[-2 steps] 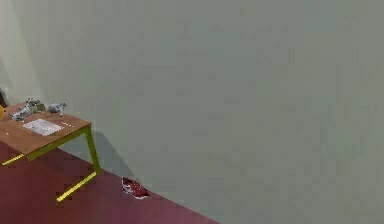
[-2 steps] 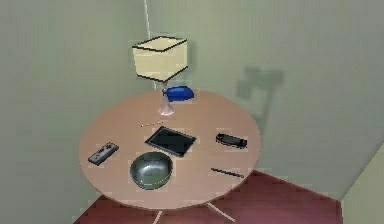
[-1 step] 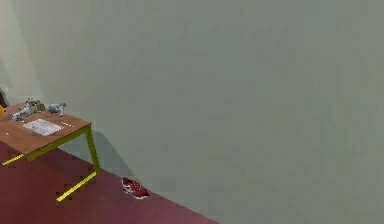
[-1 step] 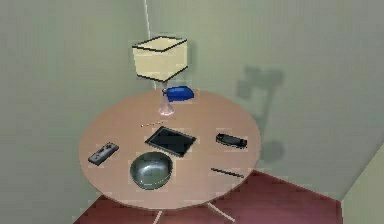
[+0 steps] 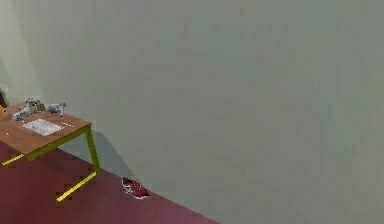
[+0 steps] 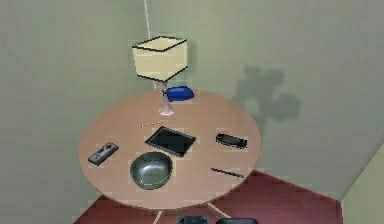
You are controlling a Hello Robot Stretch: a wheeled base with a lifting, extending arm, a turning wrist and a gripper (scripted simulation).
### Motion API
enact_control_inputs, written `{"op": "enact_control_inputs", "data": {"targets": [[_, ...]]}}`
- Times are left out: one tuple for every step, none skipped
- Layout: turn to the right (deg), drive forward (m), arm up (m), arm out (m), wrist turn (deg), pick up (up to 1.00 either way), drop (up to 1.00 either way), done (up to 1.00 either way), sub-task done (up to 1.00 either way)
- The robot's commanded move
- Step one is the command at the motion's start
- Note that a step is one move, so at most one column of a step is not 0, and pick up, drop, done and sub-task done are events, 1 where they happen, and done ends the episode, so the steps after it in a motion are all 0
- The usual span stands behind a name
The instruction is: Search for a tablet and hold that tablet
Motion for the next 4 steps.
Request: {"op": "enact_control_inputs", "data": {"targets": [[0.0, 0.0, 0.0, 0.4, 0.0, 0.0, 0.0, 0.0, 0.0], [0.0, 0.0, 0.0, 0.0, 45.0, 0.0, 0.0, 0.0, 0.0], [0.0, 0.0, 0.0, 0.0, 45.0, 0.0, 0.0, 0.0, 0.0], [0.0, 0.0, 0.0, 0.0, 45.0, 0.0, 0.0, 0.0, 0.0]]}}
